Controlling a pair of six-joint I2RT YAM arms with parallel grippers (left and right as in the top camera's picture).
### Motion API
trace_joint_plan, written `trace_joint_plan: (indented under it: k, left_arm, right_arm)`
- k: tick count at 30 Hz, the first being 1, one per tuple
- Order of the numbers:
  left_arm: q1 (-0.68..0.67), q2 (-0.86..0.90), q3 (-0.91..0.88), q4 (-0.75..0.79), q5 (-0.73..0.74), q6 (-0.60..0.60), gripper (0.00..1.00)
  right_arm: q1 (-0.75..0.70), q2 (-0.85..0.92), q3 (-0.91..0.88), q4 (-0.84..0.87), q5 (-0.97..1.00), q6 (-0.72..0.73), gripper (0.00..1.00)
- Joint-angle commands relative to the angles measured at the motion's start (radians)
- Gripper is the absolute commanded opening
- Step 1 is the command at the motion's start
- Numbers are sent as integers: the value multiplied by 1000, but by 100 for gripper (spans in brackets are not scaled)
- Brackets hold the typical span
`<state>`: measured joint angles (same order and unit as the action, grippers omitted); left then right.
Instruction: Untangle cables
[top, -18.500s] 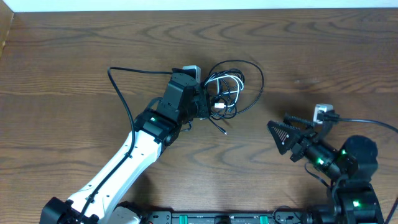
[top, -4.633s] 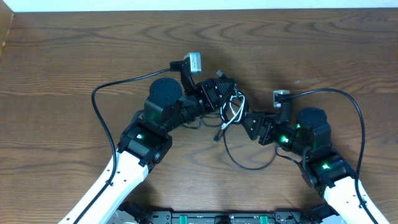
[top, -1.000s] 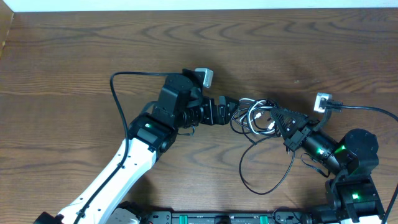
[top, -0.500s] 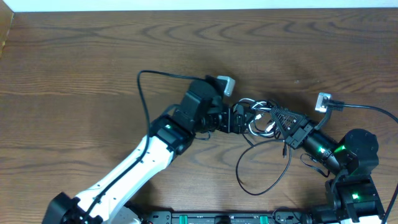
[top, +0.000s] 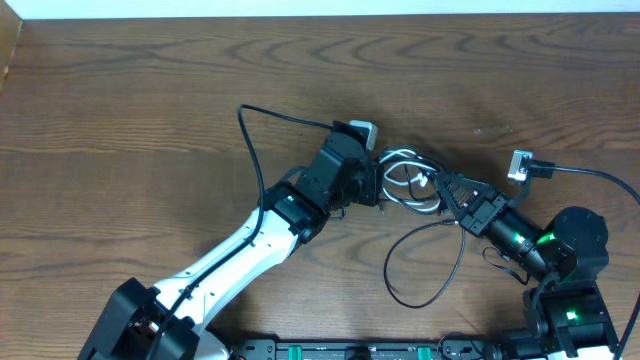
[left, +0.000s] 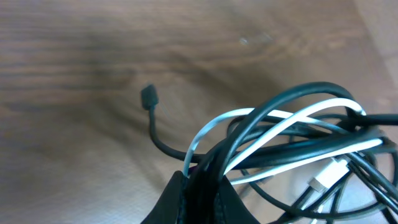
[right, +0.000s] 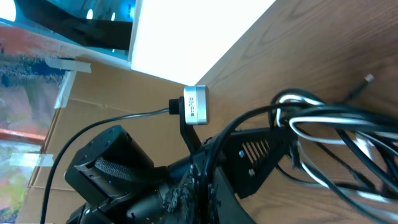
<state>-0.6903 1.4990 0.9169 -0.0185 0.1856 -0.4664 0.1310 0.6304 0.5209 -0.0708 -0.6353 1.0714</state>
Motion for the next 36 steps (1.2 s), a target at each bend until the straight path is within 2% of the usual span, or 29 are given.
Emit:
trace_joint_plan:
  k: [1, 6, 11, 19, 30, 36]
  left_arm:
    - [11, 5, 3, 1, -221, 9, 8]
    - [48, 5, 3, 2, -288, -5, 8]
    - [97, -1, 3, -2, -287, -60, 8]
    - [152, -72, 3, -2, -223, -85, 8]
    - [185, -240, 3, -2, -223, -85, 8]
    - [185, -297, 3, -2, -219, -103, 8]
  right_arm:
    - [-5, -10, 6, 6, -14, 16, 1]
    - [-5, -10, 6, 6, 18, 9, 1]
    - [-5, -10, 6, -16, 66, -99, 1]
    - [-5, -10, 6, -244, 342, -220, 1]
    - [-5, -10, 6, -379, 644, -258, 1]
    - [-5, -10, 6, -457, 679, -258, 3]
